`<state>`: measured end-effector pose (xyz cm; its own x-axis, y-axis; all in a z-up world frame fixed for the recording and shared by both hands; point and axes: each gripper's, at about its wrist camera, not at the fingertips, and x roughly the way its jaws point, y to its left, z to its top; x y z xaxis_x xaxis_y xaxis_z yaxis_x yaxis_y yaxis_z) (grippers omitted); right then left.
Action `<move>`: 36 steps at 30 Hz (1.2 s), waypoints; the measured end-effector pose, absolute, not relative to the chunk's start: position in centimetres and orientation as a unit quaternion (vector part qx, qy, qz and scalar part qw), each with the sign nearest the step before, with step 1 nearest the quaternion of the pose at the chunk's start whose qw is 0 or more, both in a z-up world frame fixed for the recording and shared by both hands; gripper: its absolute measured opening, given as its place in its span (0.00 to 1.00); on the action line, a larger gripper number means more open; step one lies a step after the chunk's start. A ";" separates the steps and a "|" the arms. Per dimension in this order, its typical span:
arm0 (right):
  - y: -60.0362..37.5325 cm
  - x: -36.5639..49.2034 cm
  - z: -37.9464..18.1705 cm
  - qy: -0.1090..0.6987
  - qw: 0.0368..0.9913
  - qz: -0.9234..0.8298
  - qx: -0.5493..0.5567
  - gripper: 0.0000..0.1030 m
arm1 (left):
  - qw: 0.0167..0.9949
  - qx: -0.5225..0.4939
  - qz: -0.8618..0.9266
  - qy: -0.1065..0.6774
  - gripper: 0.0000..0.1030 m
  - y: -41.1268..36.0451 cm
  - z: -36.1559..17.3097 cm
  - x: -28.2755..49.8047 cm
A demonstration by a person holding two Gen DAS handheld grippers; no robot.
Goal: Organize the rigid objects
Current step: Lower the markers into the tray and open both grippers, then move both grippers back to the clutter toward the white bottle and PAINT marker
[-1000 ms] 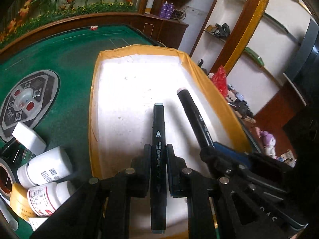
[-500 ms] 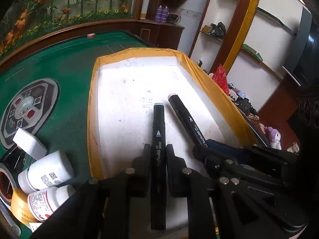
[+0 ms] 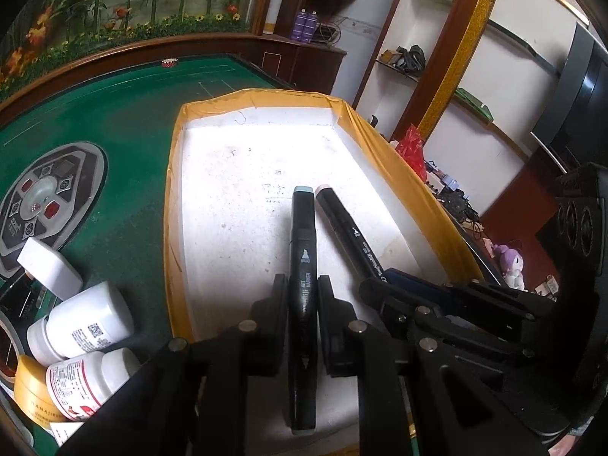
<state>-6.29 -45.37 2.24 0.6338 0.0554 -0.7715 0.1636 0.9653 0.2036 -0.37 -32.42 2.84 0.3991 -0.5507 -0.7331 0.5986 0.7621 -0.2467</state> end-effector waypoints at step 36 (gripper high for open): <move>-34.7 -8.8 7.5 0.361 0.908 0.180 0.113 0.31 | 0.877 -0.104 -0.251 0.395 0.58 -11.6 5.4 -3.1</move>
<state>-8.80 -34.71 7.49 0.6747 0.4082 -0.6149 -0.2453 0.9098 0.3347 -3.08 -11.61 5.44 0.5612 -0.5230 -0.6415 0.3582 0.8522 -0.3814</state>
